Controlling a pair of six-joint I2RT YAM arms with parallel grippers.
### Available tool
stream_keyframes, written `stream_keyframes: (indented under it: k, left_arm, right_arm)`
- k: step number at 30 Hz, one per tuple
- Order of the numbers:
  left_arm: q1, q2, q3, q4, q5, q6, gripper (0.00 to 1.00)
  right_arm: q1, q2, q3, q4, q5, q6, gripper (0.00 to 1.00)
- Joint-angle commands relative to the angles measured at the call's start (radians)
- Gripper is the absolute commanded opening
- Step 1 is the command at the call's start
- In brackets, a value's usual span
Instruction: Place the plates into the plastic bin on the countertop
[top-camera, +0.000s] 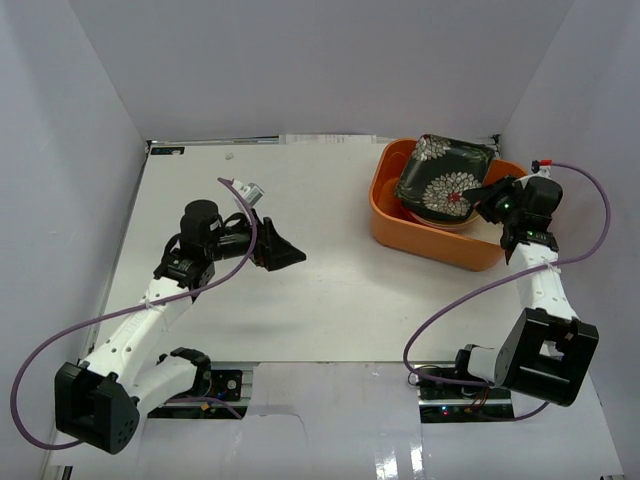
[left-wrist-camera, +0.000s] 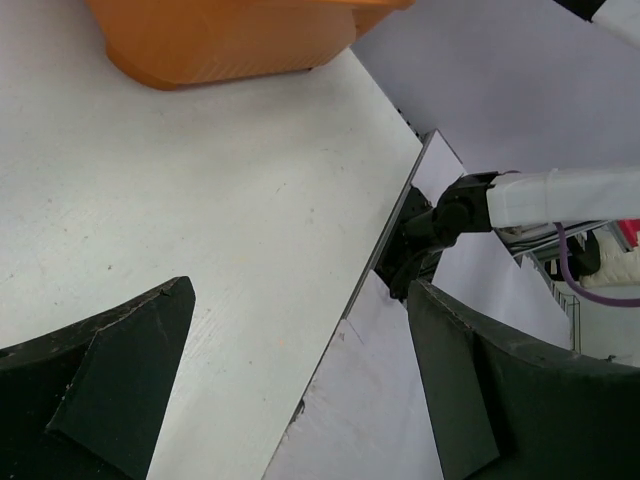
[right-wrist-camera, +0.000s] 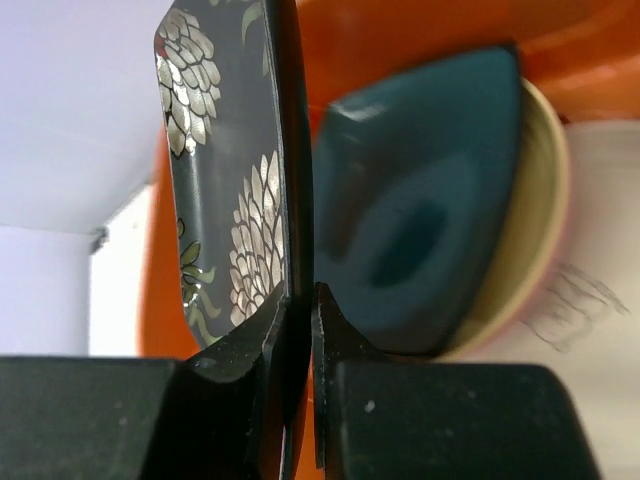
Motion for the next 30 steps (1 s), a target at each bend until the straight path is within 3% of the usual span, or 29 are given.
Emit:
stream_keyframes:
  k: [1, 8, 15, 18, 20, 21, 22, 23, 26, 30]
  left_arm:
    - [-0.035, -0.004, -0.001, -0.047, -0.039, 0.078, 0.98]
    - [-0.059, -0.001, -0.009, -0.064, -0.056, 0.095, 0.98]
    - [-0.059, 0.012, -0.009, -0.062, -0.074, 0.093, 0.98]
    - [-0.059, 0.015, -0.006, -0.064, -0.098, 0.093, 0.98]
    - [-0.059, 0.015, -0.003, -0.064, -0.109, 0.092, 0.98]
    - [-0.059, 0.016, 0.003, -0.064, -0.118, 0.087, 0.98]
    - [-0.059, 0.016, 0.01, -0.065, -0.121, 0.083, 0.98]
    - [-0.059, 0.015, 0.019, -0.064, -0.125, 0.079, 0.98]
    - [-0.059, 0.007, 0.037, -0.067, -0.155, 0.069, 0.98]
    - [-0.059, -0.007, 0.069, -0.065, -0.21, 0.044, 0.98]
  right_arm:
    - [-0.015, 0.003, 0.048, 0.089, -0.027, -0.033, 0.08]
    - [-0.026, 0.092, 0.066, 0.028, 0.044, -0.111, 0.08]
    - [-0.055, 0.167, 0.049, 0.011, -0.005, -0.145, 0.08]
    - [-0.062, 0.167, 0.048, -0.003, 0.022, -0.156, 0.16]
    - [-0.066, 0.161, 0.049, -0.012, 0.024, -0.159, 0.35]
    - [-0.066, 0.156, 0.054, -0.02, 0.035, -0.16, 0.53]
    - [-0.066, 0.141, 0.057, -0.027, 0.042, -0.16, 0.62]
    - [-0.066, 0.118, 0.06, -0.03, 0.053, -0.162, 0.78]
    - [-0.066, 0.078, 0.084, -0.067, 0.088, -0.173, 0.95]
    - [-0.066, -0.037, 0.115, -0.099, 0.183, -0.186, 0.98]
